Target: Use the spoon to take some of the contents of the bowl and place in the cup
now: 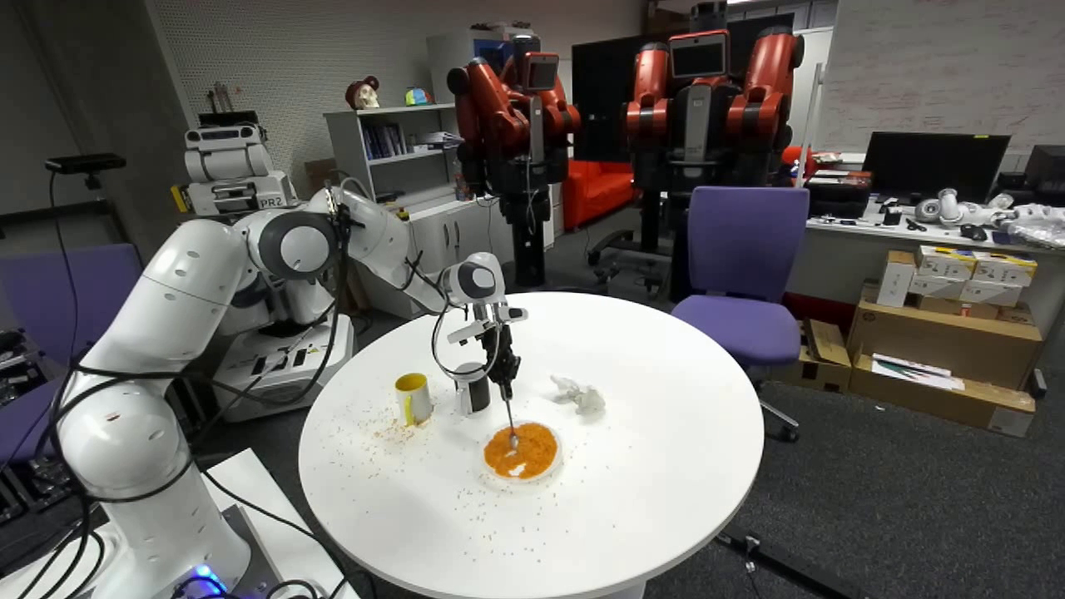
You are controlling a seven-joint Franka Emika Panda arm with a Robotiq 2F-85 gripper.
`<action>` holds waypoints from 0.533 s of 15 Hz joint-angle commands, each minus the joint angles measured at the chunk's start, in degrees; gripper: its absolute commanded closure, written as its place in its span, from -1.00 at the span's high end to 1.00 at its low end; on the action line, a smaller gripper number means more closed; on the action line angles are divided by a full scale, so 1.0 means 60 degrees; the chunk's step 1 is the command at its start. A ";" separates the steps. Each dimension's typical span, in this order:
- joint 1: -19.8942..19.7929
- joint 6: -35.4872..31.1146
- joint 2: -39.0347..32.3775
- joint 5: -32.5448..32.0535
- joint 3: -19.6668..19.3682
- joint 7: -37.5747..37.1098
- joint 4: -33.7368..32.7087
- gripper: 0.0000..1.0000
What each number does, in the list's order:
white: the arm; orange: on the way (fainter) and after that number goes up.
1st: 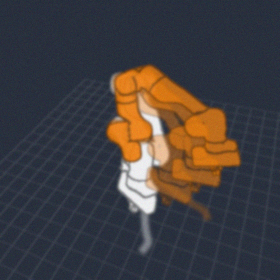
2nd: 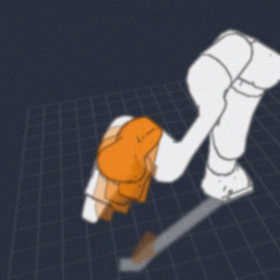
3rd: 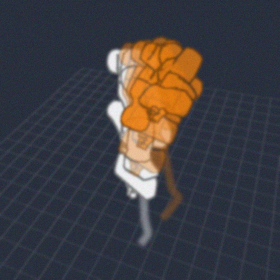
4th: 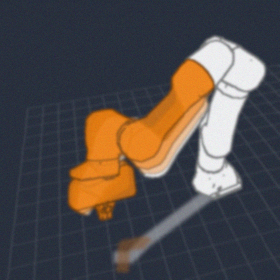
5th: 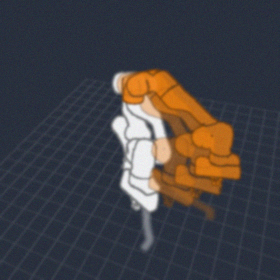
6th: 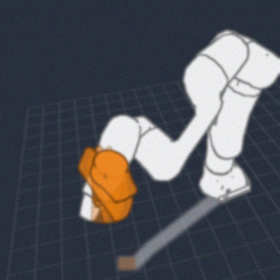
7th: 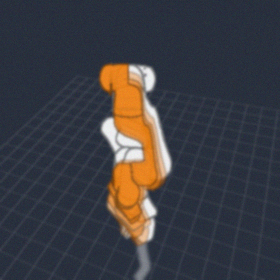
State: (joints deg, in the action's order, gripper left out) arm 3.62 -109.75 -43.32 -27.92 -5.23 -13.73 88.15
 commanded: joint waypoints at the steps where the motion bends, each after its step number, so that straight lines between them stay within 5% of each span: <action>1: 0.0199 -0.0751 -0.0216 -0.0200 -0.0293 -0.0134 -0.0057 -0.99; 8: 0.0549 -0.1216 -0.0334 -0.0631 -0.0613 -0.0582 0.0140 -0.99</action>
State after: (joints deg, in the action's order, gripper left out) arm 5.55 -113.71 -44.38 -30.15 -7.41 -15.08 88.15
